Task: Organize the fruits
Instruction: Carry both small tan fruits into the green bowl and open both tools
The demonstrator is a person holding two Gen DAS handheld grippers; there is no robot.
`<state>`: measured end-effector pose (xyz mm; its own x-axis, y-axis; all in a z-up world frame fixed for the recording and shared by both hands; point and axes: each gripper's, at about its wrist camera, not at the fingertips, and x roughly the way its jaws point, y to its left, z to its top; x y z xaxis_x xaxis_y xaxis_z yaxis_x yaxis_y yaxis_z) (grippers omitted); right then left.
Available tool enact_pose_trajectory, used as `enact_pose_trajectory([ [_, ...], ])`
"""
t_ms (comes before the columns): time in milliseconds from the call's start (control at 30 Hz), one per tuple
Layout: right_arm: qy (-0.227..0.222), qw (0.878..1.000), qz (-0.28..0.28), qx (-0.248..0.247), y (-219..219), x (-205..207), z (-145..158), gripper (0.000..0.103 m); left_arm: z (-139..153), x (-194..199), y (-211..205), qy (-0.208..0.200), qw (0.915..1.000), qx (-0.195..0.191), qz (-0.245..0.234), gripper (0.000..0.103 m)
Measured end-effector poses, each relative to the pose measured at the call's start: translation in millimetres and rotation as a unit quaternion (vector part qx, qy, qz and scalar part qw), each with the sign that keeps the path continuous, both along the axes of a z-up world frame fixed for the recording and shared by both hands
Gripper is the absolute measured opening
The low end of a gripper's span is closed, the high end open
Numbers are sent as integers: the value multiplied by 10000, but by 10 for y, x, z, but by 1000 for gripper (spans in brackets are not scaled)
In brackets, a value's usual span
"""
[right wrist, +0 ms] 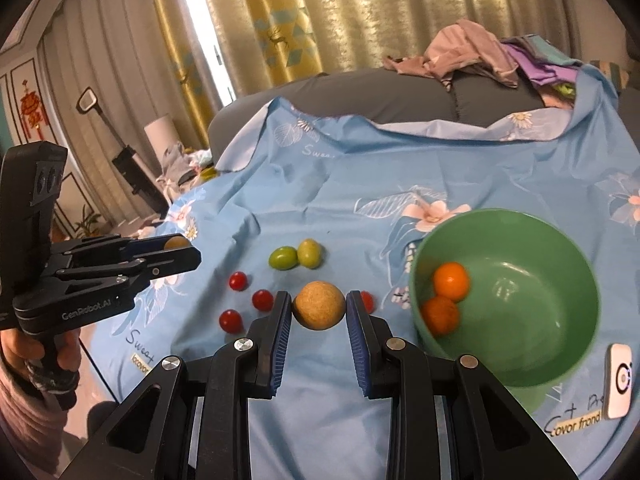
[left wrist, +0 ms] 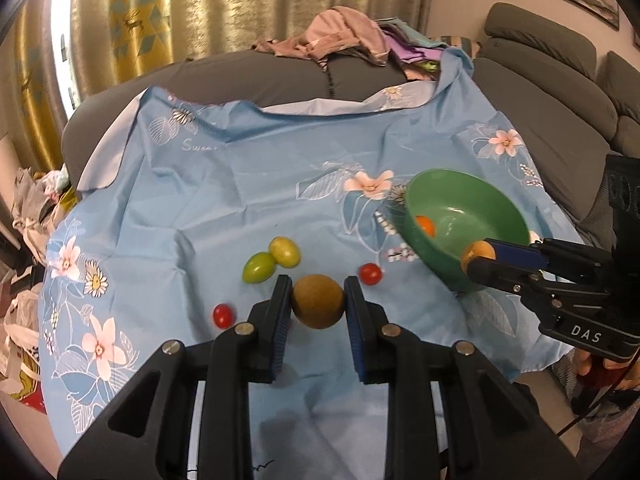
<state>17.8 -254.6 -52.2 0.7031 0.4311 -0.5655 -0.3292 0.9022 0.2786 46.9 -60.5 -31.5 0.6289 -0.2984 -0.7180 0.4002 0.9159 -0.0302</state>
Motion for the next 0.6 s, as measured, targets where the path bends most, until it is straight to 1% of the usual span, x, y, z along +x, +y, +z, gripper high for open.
enact_pose_trajectory([
  [267,-100,9996,-233,93,-226,-46,20,30,81,3,-303,-93,9995,56,-290,26],
  [600,-75,9977,-648,207,-572,20,-68,30,68,137,-863,-100,9964,107,-836,26],
])
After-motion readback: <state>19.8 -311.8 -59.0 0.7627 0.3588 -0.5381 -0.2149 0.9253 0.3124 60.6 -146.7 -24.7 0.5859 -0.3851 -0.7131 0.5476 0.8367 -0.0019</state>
